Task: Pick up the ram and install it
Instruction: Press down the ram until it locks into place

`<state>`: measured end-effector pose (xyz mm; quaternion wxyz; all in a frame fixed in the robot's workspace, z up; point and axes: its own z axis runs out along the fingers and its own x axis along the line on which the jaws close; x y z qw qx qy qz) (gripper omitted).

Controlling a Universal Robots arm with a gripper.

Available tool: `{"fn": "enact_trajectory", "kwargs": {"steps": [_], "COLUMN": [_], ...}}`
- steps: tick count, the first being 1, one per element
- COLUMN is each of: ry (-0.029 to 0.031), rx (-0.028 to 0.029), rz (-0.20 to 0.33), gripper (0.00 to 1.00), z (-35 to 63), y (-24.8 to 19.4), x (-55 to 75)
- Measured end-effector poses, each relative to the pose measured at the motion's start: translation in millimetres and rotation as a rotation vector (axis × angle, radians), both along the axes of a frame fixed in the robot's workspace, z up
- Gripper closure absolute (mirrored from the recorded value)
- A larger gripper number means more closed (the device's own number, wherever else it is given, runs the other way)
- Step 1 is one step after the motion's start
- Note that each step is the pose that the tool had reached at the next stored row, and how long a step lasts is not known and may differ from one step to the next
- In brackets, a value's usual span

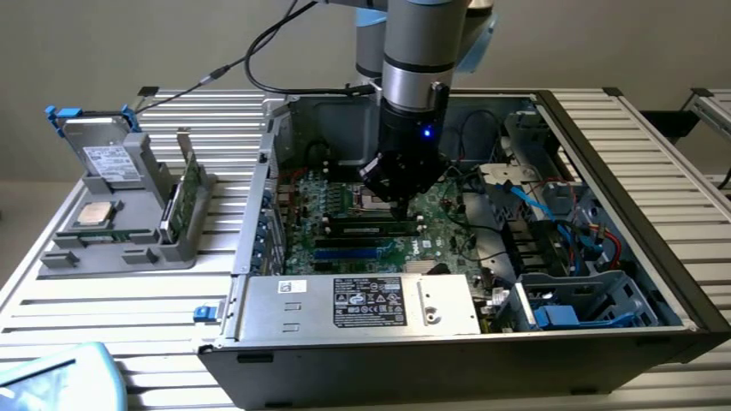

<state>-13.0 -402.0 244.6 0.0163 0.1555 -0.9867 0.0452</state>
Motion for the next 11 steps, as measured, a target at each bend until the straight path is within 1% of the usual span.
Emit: {"fn": "enact_trajectory", "kwargs": {"steps": [11], "ry": [-0.0049], "rx": [0.0000], "rz": [-0.165], "gripper": [0.90], "z": [-1.2], "y": [0.0], "x": [0.0]}}
